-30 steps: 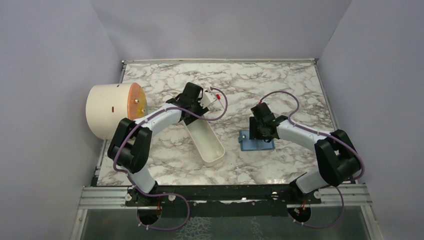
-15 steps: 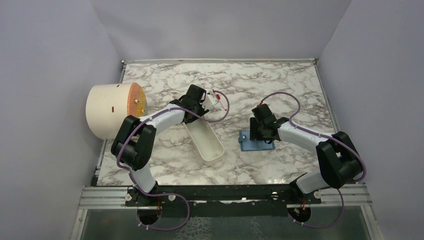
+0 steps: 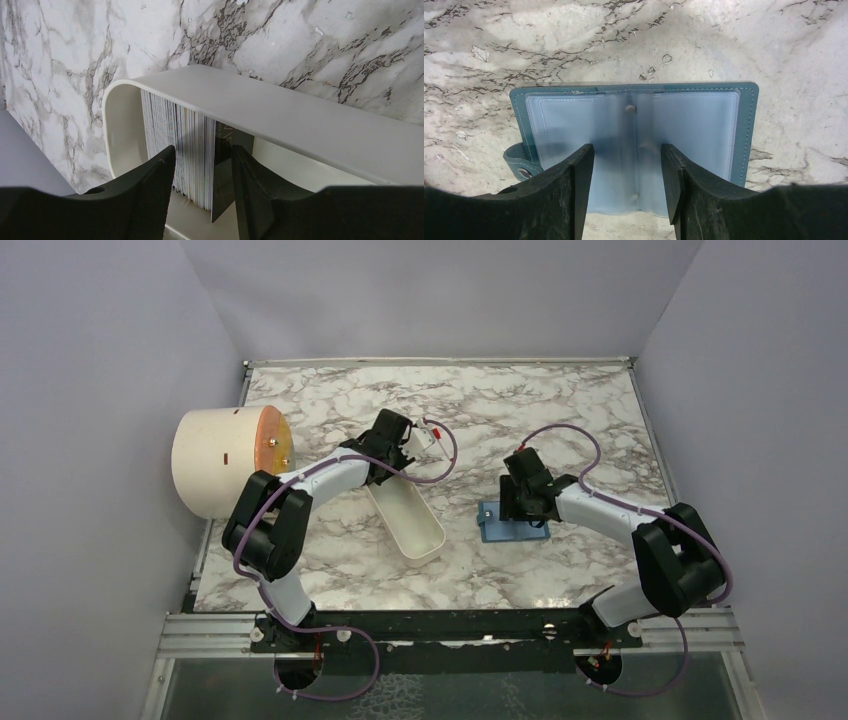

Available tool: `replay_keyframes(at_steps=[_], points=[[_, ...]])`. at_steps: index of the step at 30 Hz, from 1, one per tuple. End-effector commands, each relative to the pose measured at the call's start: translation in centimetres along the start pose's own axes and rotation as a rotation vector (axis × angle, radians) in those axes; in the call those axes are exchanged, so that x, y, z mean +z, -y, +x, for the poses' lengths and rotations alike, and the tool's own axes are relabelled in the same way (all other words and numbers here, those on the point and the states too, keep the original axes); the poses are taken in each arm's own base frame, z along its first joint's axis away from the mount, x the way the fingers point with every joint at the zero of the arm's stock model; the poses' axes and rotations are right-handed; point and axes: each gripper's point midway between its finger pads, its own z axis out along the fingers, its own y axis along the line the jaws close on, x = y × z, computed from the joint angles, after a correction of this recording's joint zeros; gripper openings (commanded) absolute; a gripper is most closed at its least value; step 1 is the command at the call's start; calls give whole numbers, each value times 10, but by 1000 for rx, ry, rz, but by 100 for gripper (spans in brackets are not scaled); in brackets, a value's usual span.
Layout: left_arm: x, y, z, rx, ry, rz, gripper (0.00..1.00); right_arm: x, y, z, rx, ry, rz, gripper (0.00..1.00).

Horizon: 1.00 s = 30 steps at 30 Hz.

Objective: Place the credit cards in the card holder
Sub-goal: Pick up the credit card from the storage box.

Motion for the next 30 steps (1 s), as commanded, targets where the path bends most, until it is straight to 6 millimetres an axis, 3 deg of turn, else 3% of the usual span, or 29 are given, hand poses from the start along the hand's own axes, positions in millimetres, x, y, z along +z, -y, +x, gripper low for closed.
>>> replay_keyframes(at_steps=[1, 15, 21, 30], points=[[-8, -17, -4, 0, -5, -75, 46, 3, 0, 15, -16, -50, -14, 53], [-10, -15, -4, 21, -15, -76, 33, 4, -1, 15, -14, -50, -18, 53], [-23, -19, -10, 33, -4, -97, 31, 5, 2, 15, -17, -55, 4, 53], [-30, -6, -16, 52, -26, -50, 5, 0, 1, 10, -13, -40, 0, 53]])
